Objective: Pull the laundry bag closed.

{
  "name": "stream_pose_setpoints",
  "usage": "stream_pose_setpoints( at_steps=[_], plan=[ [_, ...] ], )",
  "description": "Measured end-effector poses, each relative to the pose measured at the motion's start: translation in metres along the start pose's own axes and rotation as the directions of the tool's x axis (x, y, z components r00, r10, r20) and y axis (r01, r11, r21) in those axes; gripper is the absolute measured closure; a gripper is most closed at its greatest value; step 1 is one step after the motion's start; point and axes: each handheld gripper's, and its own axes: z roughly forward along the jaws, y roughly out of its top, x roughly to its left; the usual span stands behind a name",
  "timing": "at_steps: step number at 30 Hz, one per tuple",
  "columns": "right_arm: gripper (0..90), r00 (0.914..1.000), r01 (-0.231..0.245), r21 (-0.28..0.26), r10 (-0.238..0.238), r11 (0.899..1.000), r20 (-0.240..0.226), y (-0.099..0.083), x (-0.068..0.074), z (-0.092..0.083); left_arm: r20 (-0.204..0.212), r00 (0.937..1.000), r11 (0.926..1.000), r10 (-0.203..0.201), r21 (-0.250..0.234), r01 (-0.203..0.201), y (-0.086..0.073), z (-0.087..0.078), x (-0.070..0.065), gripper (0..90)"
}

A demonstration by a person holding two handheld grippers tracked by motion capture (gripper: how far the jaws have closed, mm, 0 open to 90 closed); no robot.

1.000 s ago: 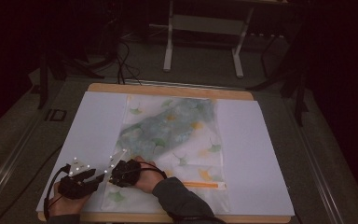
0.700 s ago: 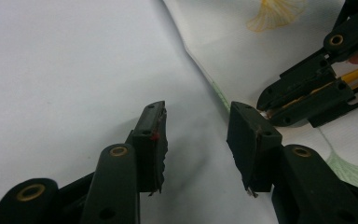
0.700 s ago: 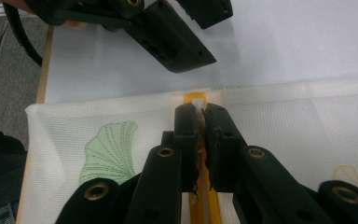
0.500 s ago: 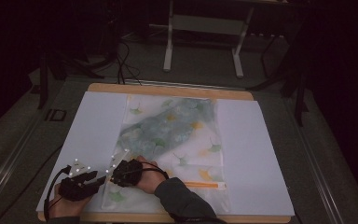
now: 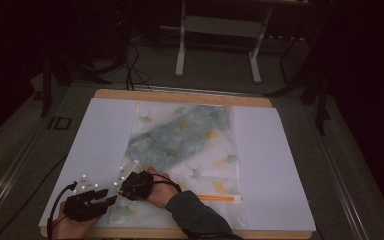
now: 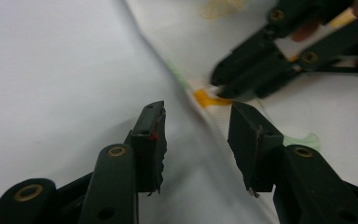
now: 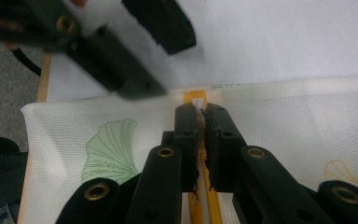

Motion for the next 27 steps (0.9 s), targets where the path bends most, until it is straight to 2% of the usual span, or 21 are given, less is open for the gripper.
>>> stream_pose_setpoints(
  at_steps=[9,21,25,27],
  plan=[
    [84.4,0.9998,0.013,-0.015,-0.013,1.0,0.013,-0.001,-0.001,-0.005,0.04,0.9992,0.9989,0.001,0.046,-0.003,0.002,0.011,-0.003,55.7],
    [84.4,0.9987,0.038,-0.028,-0.037,0.999,0.034,0.001,0.001,-0.019,0.081,0.9967,0.9975,0.01,0.069,-0.016,0.013,0.024,-0.003,55.7],
    [84.5,0.9983,0.046,-0.032,-0.045,0.998,0.037,0.002,0.0,-0.023,0.093,0.9955,0.997,0.017,0.073,-0.024,0.016,0.027,-0.004,58.1],
    [84.5,0.9981,0.05,-0.033,-0.049,0.998,0.038,0.002,0.0,-0.025,0.105,0.9943,0.9969,0.019,0.074,-0.027,0.016,0.028,-0.004,62.6]
  ],
)
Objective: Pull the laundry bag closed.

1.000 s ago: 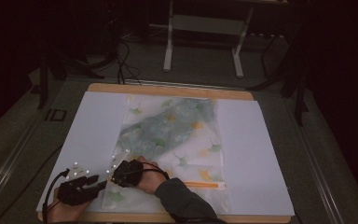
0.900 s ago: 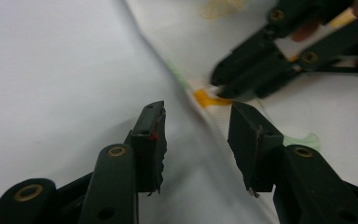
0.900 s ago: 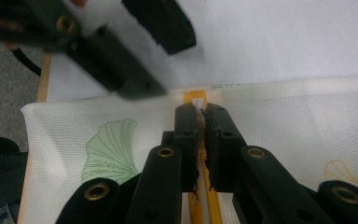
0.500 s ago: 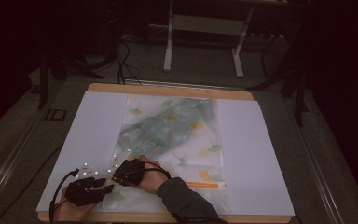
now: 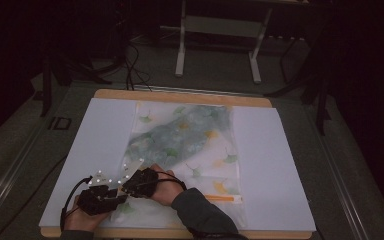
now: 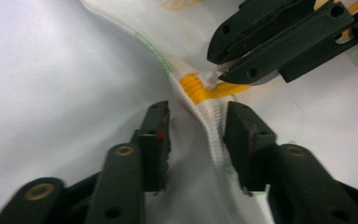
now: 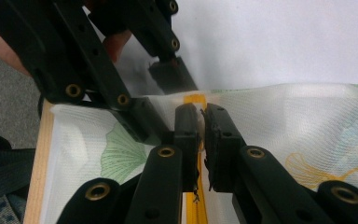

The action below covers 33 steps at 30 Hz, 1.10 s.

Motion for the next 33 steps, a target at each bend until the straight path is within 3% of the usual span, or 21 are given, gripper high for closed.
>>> stream_pose_setpoints(
  at_steps=[5,9,19,33],
  plan=[
    [84.6,1.0,-0.001,0.004,0.001,1.0,-0.002,-0.002,0.0,0.002,0.013,0.9998,0.9999,0.014,0.005,-0.014,0.001,0.002,-0.003,78.9],
    [84.7,1.0,-0.007,0.007,0.007,1.0,-0.005,-0.006,-0.002,0.003,0.03,0.9995,0.9999,0.007,-0.008,-0.007,0.0,0.001,-0.002,86.3],
    [85.1,0.999,-0.032,0.006,0.032,0.999,-0.029,-0.015,-0.005,0.005,0.026,0.9996,0.9998,0.012,-0.016,-0.011,-0.001,0.0,-0.002,88.0],
    [89.9,0.9993,-0.031,0.027,0.032,0.999,-0.022,-0.023,-0.005,0.01,0.021,0.9996,0.9994,0.017,-0.03,-0.016,-0.001,-0.003,-0.003,87.9]
  ],
)
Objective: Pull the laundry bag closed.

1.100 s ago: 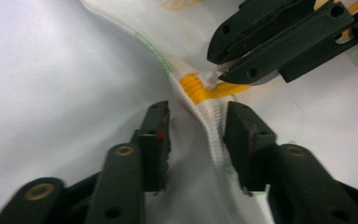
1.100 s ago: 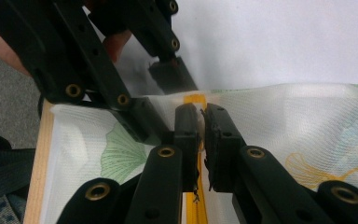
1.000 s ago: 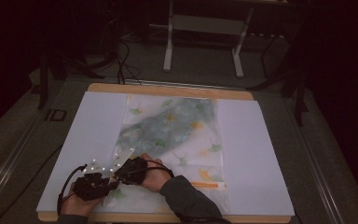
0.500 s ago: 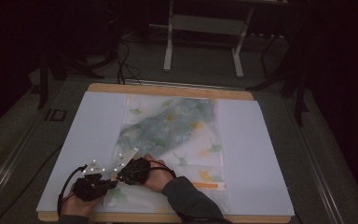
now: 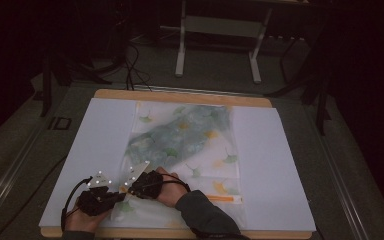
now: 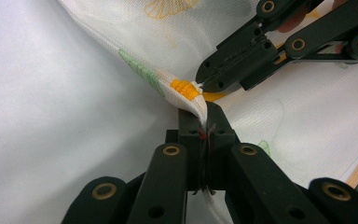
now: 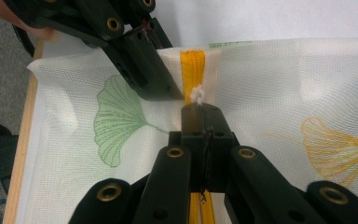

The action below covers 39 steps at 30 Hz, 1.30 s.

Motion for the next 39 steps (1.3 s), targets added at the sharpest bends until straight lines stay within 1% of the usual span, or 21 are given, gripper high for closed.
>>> stream_pose_setpoints(
  at_steps=[3,6,10,12,13,15,18,22,23,24,28,31,32,35,39],
  plan=[
    [89.7,1.0,0.001,0.002,-0.001,1.0,0.004,0.001,0.0,0.0,0.002,1.0,1.0,-0.001,-0.002,0.001,0.0,0.0,0.0,87.9],
    [88.5,0.9992,0.028,0.014,-0.028,1.0,0.029,0.003,0.002,0.001,0.003,1.0,1.0,0.001,-0.004,-0.001,0.0,0.0,0.0,88.0],
    [87.4,0.9974,0.043,0.035,-0.045,0.998,0.056,0.004,0.004,0.005,0.005,1.0,1.0,0.0,-0.007,0.0,0.0,-0.001,-0.001,88.0],
    [86.7,0.9971,0.048,0.033,-0.049,0.998,0.057,0.004,0.004,0.007,0.007,1.0,1.0,0.002,-0.004,-0.002,-0.001,-0.001,0.0,88.0],
    [85.6,0.9965,0.051,0.03,-0.053,0.998,0.065,0.004,0.004,0.007,0.009,1.0,1.0,0.0,-0.006,0.0,-0.001,-0.001,0.0,88.0],
    [83.1,0.9958,0.044,0.019,-0.045,0.999,0.08,0.004,0.004,0.007,0.012,0.9999,0.9999,0.004,-0.011,-0.004,-0.001,-0.002,0.0,88.0],
    [82.8,0.9952,0.042,0.013,-0.043,0.999,0.088,0.003,0.002,0.007,0.018,0.9998,0.9999,0.01,-0.013,-0.009,0.0,-0.002,0.0,88.0],
    [84.4,0.9905,0.077,0.001,-0.077,0.997,0.115,0.004,0.004,0.008,0.023,0.9997,0.9999,0.003,-0.016,-0.003,-0.001,-0.002,0.0,88.0],
    [83.7,0.9902,0.08,0.003,-0.08,0.997,0.114,0.004,0.005,0.007,0.022,0.9997,0.9999,0.006,-0.012,-0.005,-0.001,-0.002,0.001,88.0],
    [80.8,0.9908,0.077,0.004,-0.077,0.997,0.111,0.003,0.004,0.007,0.022,0.9998,0.9999,0.003,-0.011,-0.003,-0.001,-0.002,0.001,88.0],
    [75.5,0.9925,0.069,0.001,-0.069,0.998,0.101,0.0,0.002,0.005,0.02,0.9998,0.9999,0.002,-0.016,-0.001,-0.001,-0.002,0.001,88.0],
    [70.4,0.9936,0.063,0.0,-0.063,0.998,0.093,-0.003,0.0,0.002,0.014,0.9999,0.9999,0.002,-0.013,-0.002,-0.001,-0.002,0.001,87.9],
    [68.8,0.9938,0.061,0.001,-0.061,0.998,0.093,-0.004,-0.001,0.0,0.006,1.0,0.9999,0.004,-0.013,-0.004,-0.002,-0.002,0.001,87.8],
    [67.1,0.9945,0.061,-0.01,-0.06,0.998,0.086,-0.004,-0.003,-0.003,-0.001,0.9999,0.9998,0.013,-0.015,-0.013,-0.001,-0.002,0.001,87.8],
    [67.4,0.9942,0.078,-0.005,-0.077,0.997,0.075,-0.001,-0.002,-0.003,-0.01,0.9996,0.9994,0.026,-0.024,-0.027,-0.002,-0.002,0.0,87.5]
  ],
)
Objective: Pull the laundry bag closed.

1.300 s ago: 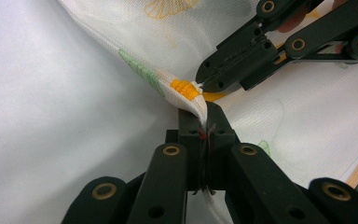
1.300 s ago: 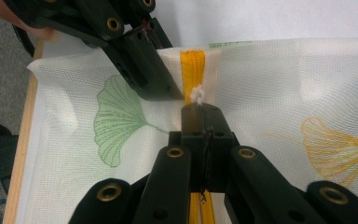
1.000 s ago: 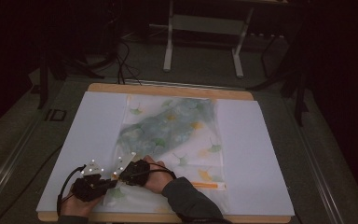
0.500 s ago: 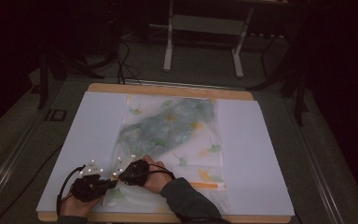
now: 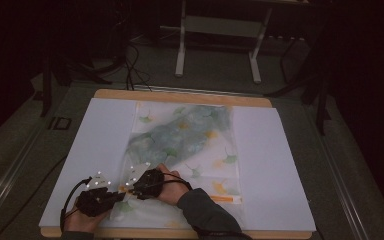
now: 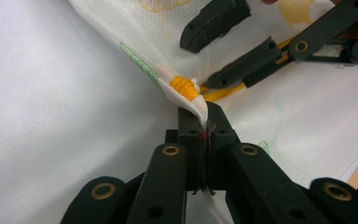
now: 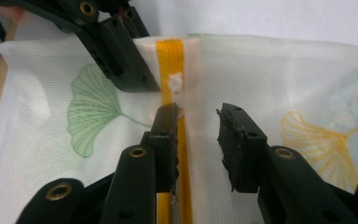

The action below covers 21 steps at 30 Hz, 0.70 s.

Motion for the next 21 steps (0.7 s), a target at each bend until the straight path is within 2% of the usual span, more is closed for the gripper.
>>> stream_pose_setpoints(
  at_steps=[11,13,16,21],
  plan=[
    [74.0,0.998,0.034,0.016,-0.033,0.999,-0.053,0.0057,0.0026,0.0106,-0.018,0.9988,0.999,0.046,0.005,-0.046,-0.0003,0.0002,-0.002,87.7],
    [80.7,0.9967,0.041,0.021,-0.039,0.999,-0.071,0.0062,0.0022,0.0105,-0.02,0.9987,0.9989,0.047,0.004,-0.047,-0.0003,0.0002,-0.0022,87.7],
    [84.8,0.9958,0.062,0.028,-0.06,0.998,-0.069,0.0071,0.0041,0.011,-0.017,0.9988,0.999,0.045,0.004,-0.045,-0.0007,-0.0003,-0.0018,87.7],
    [89.6,0.9968,0.044,0.017,-0.042,0.999,-0.069,0.0051,0.0018,0.0087,-0.018,0.9988,0.999,0.045,0.002,-0.045,-0.0005,-0.0005,-0.0014,87.8]
  ],
)
